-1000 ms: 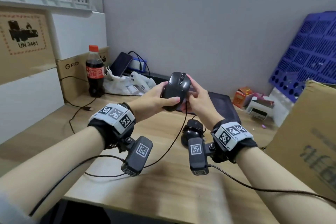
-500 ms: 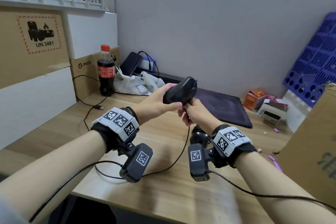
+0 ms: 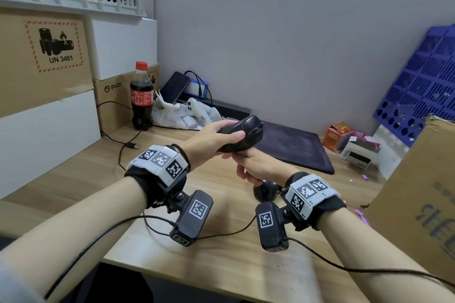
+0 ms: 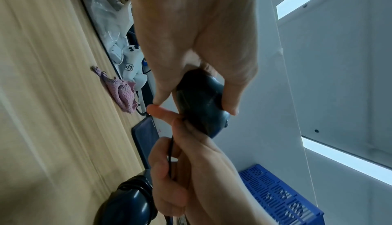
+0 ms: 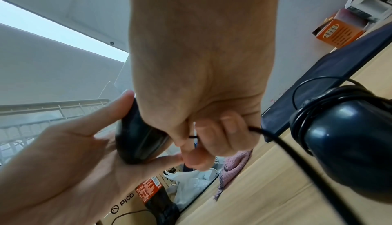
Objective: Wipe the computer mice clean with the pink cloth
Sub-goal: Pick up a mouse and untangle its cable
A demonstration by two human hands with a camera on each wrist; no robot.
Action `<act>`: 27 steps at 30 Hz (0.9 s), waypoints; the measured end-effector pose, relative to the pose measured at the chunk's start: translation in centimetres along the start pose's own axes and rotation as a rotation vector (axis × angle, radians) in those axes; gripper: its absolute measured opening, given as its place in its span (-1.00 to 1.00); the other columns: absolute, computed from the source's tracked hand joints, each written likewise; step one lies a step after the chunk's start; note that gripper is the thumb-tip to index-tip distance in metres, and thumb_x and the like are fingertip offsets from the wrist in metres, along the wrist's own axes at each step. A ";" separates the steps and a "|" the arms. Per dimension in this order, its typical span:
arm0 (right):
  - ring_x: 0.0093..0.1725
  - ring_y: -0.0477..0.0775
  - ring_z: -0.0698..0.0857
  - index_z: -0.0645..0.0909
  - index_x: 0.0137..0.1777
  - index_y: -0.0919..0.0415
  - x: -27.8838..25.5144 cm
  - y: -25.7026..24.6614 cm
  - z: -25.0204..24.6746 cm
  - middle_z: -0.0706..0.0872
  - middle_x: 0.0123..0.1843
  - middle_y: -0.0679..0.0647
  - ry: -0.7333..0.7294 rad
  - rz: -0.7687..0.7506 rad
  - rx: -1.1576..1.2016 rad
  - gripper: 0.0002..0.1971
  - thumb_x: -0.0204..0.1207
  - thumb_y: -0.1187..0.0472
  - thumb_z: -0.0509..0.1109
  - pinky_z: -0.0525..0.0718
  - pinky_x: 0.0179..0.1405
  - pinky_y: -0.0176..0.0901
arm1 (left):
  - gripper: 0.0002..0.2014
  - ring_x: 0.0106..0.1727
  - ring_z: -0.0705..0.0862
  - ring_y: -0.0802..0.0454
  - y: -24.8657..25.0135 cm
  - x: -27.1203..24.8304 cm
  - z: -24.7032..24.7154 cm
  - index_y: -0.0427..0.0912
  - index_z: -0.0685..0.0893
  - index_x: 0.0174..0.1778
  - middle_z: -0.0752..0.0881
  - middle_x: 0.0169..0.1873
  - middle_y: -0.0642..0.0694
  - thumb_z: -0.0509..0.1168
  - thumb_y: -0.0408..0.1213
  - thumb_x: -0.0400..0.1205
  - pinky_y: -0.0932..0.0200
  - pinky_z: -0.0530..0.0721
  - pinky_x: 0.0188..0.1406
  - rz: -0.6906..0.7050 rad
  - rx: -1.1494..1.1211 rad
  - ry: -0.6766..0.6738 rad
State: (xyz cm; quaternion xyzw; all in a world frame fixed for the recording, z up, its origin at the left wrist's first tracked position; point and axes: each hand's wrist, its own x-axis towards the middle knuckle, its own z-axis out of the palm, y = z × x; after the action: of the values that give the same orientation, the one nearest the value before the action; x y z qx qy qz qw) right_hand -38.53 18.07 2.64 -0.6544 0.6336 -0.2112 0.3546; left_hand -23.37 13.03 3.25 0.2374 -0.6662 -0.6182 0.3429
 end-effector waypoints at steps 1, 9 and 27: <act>-0.69 -0.14 0.35 0.45 0.35 0.17 -0.1 0.0 0.0 0.50 -0.37 0.10 -0.010 0.005 -0.023 -0.69 0.79 0.10 -0.02 0.37 -0.70 -0.31 | -0.69 -0.24 0.47 -0.14 0.1 -0.1 0.2 -0.27 0.58 0.35 0.59 -0.11 -0.30 0.33 -0.33 0.68 0.06 0.57 -0.16 -0.004 0.016 0.018; -0.60 -0.17 0.39 0.75 -0.02 0.15 -2.6 -1.8 -2.9 0.47 -0.51 0.01 0.072 -0.111 -0.256 -0.76 0.68 0.11 0.27 0.40 -0.58 -0.34 | -0.57 -0.05 0.67 0.06 0.2 0.7 -1.8 -0.05 0.61 0.35 0.70 0.04 -0.03 0.46 -0.19 0.54 0.13 0.69 -0.04 -0.001 0.822 0.138; -0.53 -0.07 0.26 0.68 0.07 0.22 -5.0 -6.7 -3.9 0.29 -0.46 -0.01 0.277 -0.253 0.057 -0.67 0.76 0.06 0.13 0.32 -0.58 -0.29 | -0.55 0.11 0.76 0.00 9.0 -4.0 -3.1 -0.28 0.55 0.44 0.67 0.26 -0.28 0.36 -0.30 0.61 0.19 0.75 -0.08 0.168 -0.100 0.030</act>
State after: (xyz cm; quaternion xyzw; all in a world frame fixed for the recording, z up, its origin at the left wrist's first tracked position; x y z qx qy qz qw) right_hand -37.35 21.87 10.96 -0.6830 0.5830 -0.3601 0.2531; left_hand -17.45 15.08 11.44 0.1723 -0.6469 -0.6162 0.4150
